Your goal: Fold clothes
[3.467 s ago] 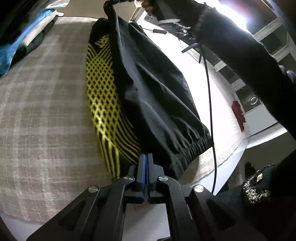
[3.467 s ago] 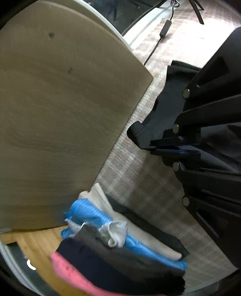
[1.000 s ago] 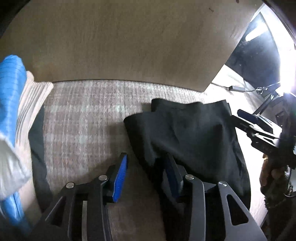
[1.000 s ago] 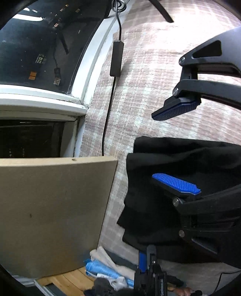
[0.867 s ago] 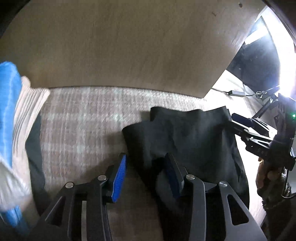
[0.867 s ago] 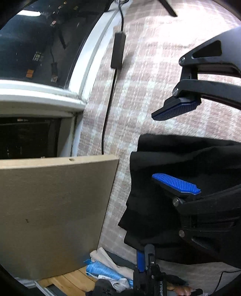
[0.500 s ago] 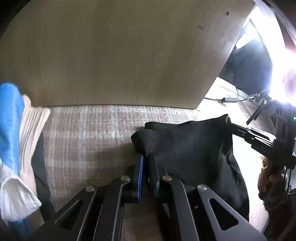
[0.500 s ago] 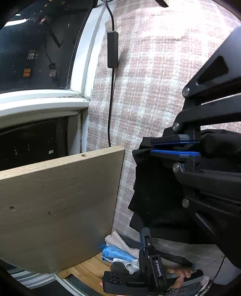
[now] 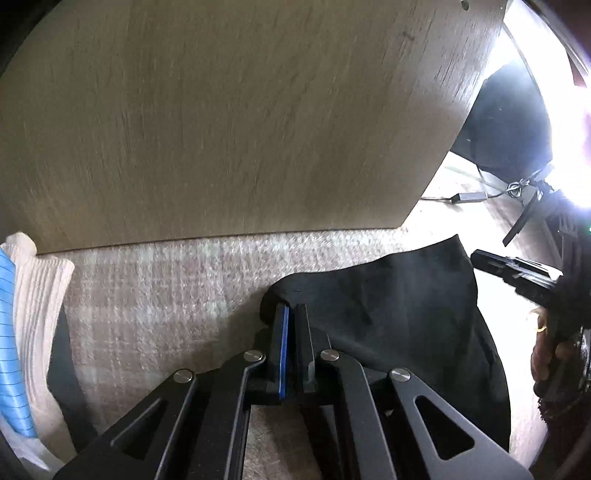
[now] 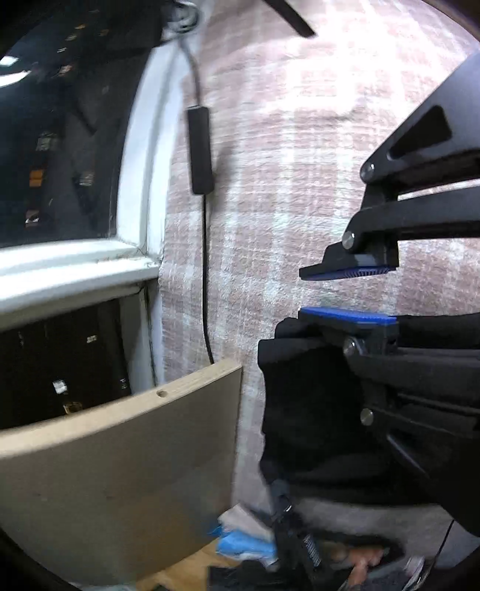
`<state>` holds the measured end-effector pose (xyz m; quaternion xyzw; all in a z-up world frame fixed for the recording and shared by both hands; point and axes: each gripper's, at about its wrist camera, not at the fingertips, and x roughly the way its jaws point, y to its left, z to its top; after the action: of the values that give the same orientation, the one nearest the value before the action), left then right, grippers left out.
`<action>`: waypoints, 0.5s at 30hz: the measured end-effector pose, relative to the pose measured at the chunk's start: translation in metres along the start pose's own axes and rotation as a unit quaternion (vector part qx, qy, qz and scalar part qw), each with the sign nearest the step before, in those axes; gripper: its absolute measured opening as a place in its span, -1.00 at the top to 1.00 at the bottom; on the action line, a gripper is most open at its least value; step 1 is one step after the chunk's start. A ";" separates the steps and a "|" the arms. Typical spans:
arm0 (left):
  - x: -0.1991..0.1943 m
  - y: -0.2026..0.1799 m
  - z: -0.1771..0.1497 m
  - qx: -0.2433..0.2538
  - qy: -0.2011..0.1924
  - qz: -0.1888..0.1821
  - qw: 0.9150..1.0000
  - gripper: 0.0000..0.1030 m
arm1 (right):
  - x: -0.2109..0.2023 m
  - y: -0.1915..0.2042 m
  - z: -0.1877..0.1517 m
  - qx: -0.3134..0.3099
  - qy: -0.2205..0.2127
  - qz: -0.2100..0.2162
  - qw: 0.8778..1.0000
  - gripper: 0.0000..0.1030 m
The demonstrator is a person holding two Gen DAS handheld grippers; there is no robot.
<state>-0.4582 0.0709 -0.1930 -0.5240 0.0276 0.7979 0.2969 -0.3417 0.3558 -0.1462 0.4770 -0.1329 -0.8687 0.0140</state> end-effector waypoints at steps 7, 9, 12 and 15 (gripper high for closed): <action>-0.002 -0.007 -0.003 0.019 0.008 -0.004 1.000 0.71 | -0.007 0.013 -0.007 -0.027 0.001 0.036 0.999 0.60; 0.000 -0.012 -0.002 0.019 0.008 0.000 1.000 0.65 | 0.006 0.023 -0.004 -0.042 0.015 0.029 0.999 0.05; -0.011 -0.015 -0.007 0.020 0.010 0.010 1.000 0.65 | 0.024 0.039 -0.008 -0.095 0.034 -0.058 0.993 0.07; -0.030 -0.016 -0.016 0.019 0.012 0.020 1.000 0.65 | 0.007 0.033 -0.011 -0.069 0.040 -0.048 0.996 0.07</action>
<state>-0.4285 0.0652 -0.1701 -0.5269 0.0565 0.7969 0.2902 -0.3399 0.3210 -0.1496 0.5152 -0.0486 -0.8556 0.0104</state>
